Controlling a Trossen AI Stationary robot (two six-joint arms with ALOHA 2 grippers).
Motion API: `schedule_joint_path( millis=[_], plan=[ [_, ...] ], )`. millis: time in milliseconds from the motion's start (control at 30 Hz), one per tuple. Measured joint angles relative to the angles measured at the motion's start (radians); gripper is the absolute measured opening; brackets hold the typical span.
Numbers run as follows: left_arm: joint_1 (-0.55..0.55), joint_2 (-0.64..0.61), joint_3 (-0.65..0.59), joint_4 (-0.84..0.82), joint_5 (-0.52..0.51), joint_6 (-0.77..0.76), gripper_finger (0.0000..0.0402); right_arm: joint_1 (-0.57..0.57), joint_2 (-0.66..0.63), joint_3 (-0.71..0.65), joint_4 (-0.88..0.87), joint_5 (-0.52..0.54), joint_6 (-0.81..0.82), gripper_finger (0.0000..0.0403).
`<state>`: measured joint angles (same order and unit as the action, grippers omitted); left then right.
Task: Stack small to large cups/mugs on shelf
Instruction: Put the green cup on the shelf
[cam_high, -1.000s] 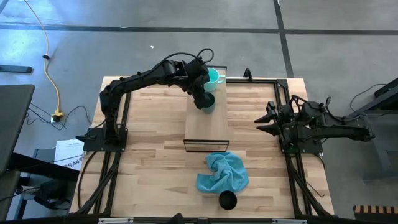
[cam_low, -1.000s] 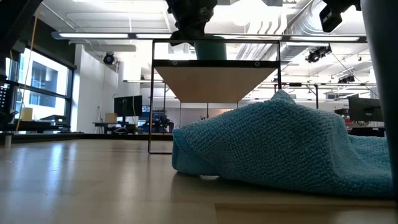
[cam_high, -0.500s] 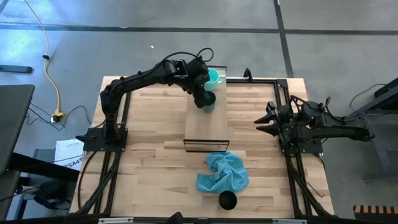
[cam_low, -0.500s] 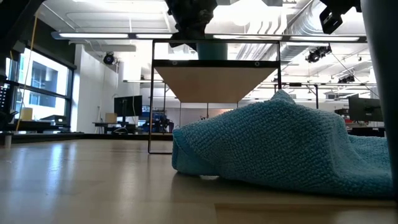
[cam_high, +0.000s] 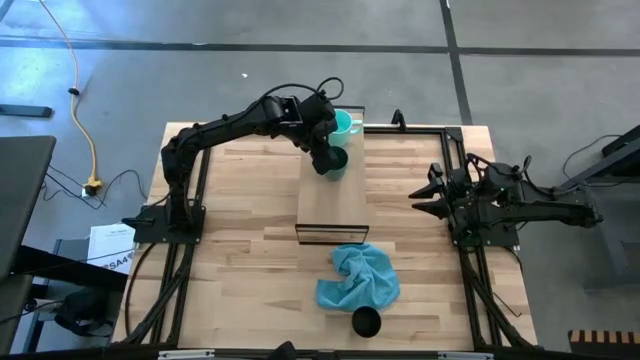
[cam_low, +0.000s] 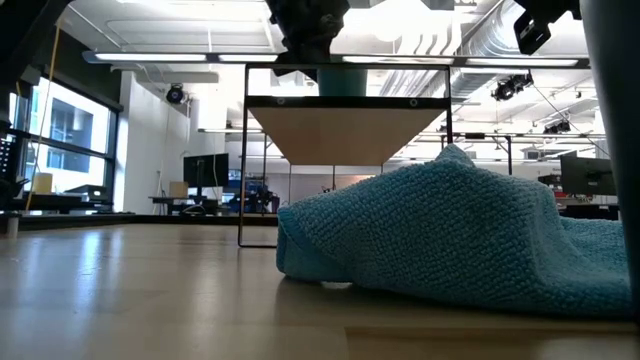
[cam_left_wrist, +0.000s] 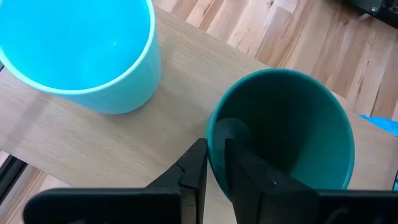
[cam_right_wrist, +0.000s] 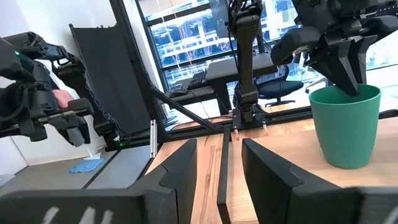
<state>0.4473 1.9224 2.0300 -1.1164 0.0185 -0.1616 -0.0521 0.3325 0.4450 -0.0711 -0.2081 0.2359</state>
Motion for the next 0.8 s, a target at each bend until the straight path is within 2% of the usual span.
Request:
schedule_joint_path(
  millis=[800],
  plan=[
    [0.0, 0.0, 0.0, 0.013, 0.019, -0.007, 0.0047, 0.0, 0.0, 0.0, 0.0, 0.0, 0.003, 0.0119]
  ],
)
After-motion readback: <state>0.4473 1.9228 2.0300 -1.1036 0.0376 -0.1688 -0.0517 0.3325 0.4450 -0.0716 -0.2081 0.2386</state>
